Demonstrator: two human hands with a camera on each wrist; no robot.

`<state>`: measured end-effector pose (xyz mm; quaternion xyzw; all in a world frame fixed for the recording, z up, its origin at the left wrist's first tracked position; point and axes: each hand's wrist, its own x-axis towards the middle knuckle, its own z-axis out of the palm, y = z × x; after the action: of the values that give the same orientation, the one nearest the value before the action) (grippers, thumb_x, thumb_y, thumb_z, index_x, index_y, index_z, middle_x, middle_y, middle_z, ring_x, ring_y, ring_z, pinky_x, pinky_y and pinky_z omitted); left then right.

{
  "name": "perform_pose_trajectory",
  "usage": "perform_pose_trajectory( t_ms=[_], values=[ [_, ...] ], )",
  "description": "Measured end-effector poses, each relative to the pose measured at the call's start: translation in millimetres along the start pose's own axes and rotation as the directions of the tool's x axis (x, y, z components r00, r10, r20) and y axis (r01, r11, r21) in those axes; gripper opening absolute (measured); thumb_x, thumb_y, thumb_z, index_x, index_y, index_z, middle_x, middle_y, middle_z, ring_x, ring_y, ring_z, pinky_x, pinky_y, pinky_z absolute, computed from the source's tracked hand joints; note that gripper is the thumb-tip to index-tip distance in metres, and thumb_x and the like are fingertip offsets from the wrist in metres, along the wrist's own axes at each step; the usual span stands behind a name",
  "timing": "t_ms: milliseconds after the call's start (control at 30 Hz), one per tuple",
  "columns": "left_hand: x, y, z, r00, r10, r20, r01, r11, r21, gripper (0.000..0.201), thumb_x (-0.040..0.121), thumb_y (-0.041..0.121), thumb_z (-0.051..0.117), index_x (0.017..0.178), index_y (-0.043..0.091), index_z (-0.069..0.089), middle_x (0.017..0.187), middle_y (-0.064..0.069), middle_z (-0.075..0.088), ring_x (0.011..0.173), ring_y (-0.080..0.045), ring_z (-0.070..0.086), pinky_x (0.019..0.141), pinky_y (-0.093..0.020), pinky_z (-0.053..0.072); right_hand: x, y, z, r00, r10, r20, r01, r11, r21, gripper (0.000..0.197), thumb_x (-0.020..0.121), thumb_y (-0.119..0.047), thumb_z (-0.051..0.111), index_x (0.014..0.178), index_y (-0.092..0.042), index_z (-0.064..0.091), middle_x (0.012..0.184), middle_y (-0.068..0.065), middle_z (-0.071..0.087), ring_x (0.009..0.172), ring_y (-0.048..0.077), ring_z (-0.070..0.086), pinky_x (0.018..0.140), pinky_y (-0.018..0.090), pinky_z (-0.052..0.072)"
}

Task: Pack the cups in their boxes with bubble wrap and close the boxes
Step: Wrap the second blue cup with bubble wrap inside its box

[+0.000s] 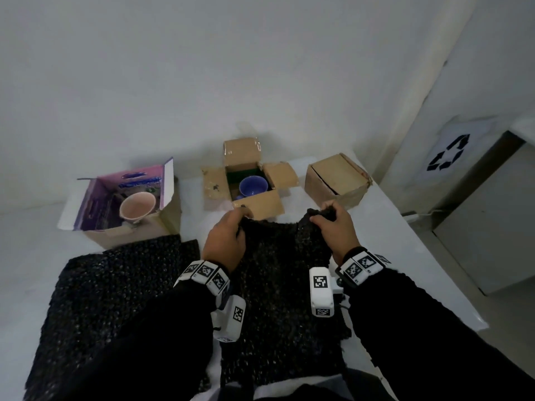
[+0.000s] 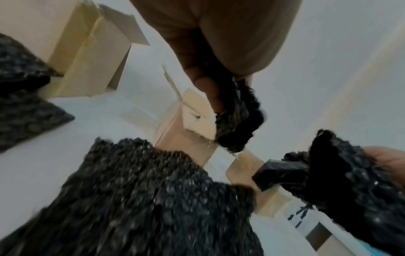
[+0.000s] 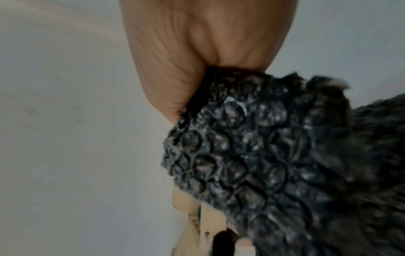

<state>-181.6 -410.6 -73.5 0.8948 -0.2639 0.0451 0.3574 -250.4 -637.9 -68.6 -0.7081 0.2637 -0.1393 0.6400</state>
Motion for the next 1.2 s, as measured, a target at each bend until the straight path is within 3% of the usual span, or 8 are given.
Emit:
perform_pose_trajectory(
  t_ms=[167, 267, 367, 467, 633, 967, 1133, 1200],
  values=[
    [31, -2, -22, 0.993, 0.06, -0.099, -0.062, 0.998, -0.02, 0.029, 0.08, 0.01, 0.051, 0.105, 0.014, 0.067, 0.109, -0.002, 0.06, 0.094, -0.012, 0.059, 0.085, -0.026, 0.048, 19, -31, 15, 0.996, -0.064, 0.061, 0.063, 0.998, 0.031, 0.027, 0.091, -0.002, 0.056, 0.094, -0.026, 0.067, 0.11, 0.006, 0.067, 0.105, 0.023, 0.062, 0.096, 0.044, 0.05],
    [53, -7, -29, 0.996, 0.048, -0.069, -0.048, 0.999, 0.004, 0.05, 0.077, 0.027, 0.046, 0.121, 0.01, 0.062, 0.126, -0.006, 0.058, 0.111, -0.022, 0.058, 0.097, -0.031, 0.045, 33, -44, 24, 0.999, -0.038, 0.028, 0.035, 0.996, 0.08, 0.02, 0.08, -0.025, 0.061, 0.097, -0.035, 0.063, 0.108, 0.0, 0.065, 0.1, 0.022, 0.062, 0.093, 0.043, 0.051],
    [80, -16, -29, 0.997, 0.019, -0.07, -0.015, 0.999, 0.049, 0.055, 0.073, 0.007, 0.051, 0.128, 0.009, 0.057, 0.134, -0.01, 0.054, 0.12, -0.027, 0.053, 0.103, -0.039, 0.044, 50, -57, 32, 0.996, 0.008, 0.091, -0.03, 0.97, 0.241, 0.038, 0.07, -0.019, 0.052, 0.105, -0.03, 0.059, 0.095, 0.001, 0.056, 0.085, 0.021, 0.053, 0.083, 0.041, 0.043],
    [105, -27, -25, 0.991, 0.014, -0.135, -0.002, 0.996, 0.086, 0.052, 0.072, -0.01, 0.056, 0.12, 0.009, 0.063, 0.131, -0.012, 0.053, 0.11, -0.029, 0.058, 0.098, -0.04, 0.048, 74, -64, 40, 0.994, -0.001, 0.111, -0.016, 0.989, 0.146, 0.056, 0.075, 0.008, 0.042, 0.117, -0.027, 0.052, 0.103, 0.004, 0.052, 0.086, 0.019, 0.052, 0.08, 0.037, 0.045],
    [142, -47, -14, 0.987, -0.016, -0.163, 0.046, 0.982, 0.182, 0.034, 0.071, -0.004, 0.068, 0.101, 0.012, 0.071, 0.108, -0.009, 0.062, 0.086, -0.029, 0.06, 0.075, -0.038, 0.053, 110, -59, 55, 0.978, -0.208, 0.015, 0.208, 0.978, 0.016, 0.056, 0.077, 0.012, 0.053, 0.116, -0.028, 0.051, 0.105, 0.0, 0.058, 0.096, 0.017, 0.059, 0.08, 0.032, 0.055],
    [169, -79, 9, 0.992, 0.063, 0.106, -0.117, 0.754, 0.646, 0.02, 0.067, 0.035, 0.075, 0.085, 0.027, 0.075, 0.085, 0.004, 0.066, 0.093, -0.026, 0.052, 0.085, -0.038, 0.03, 152, -30, 90, 0.925, -0.374, 0.074, 0.381, 0.913, -0.147, 0.047, 0.076, -0.007, 0.066, 0.115, -0.028, 0.051, 0.114, -0.001, 0.059, 0.108, 0.017, 0.058, 0.094, 0.038, 0.05],
    [177, -85, 13, 0.957, 0.017, 0.291, -0.22, 0.699, 0.681, 0.032, 0.056, 0.044, 0.076, 0.077, 0.022, 0.069, 0.077, 0.001, 0.07, 0.092, -0.022, 0.063, 0.104, -0.039, 0.029, 158, -12, 109, 0.893, -0.434, 0.117, 0.45, 0.86, -0.24, 0.048, 0.069, -0.002, 0.067, 0.109, -0.025, 0.056, 0.106, -0.007, 0.057, 0.104, 0.017, 0.051, 0.084, 0.018, 0.041],
    [176, -86, 17, 0.955, 0.082, 0.286, -0.251, 0.734, 0.631, 0.013, 0.072, 0.028, 0.068, 0.079, 0.017, 0.065, 0.082, -0.004, 0.067, 0.077, -0.026, 0.065, 0.089, -0.039, 0.044, 162, -6, 112, 0.889, -0.427, 0.163, 0.457, 0.825, -0.332, 0.044, 0.068, -0.005, 0.07, 0.108, -0.021, 0.058, 0.103, -0.002, 0.055, 0.1, 0.017, 0.049, 0.077, 0.008, 0.034]
  ],
)
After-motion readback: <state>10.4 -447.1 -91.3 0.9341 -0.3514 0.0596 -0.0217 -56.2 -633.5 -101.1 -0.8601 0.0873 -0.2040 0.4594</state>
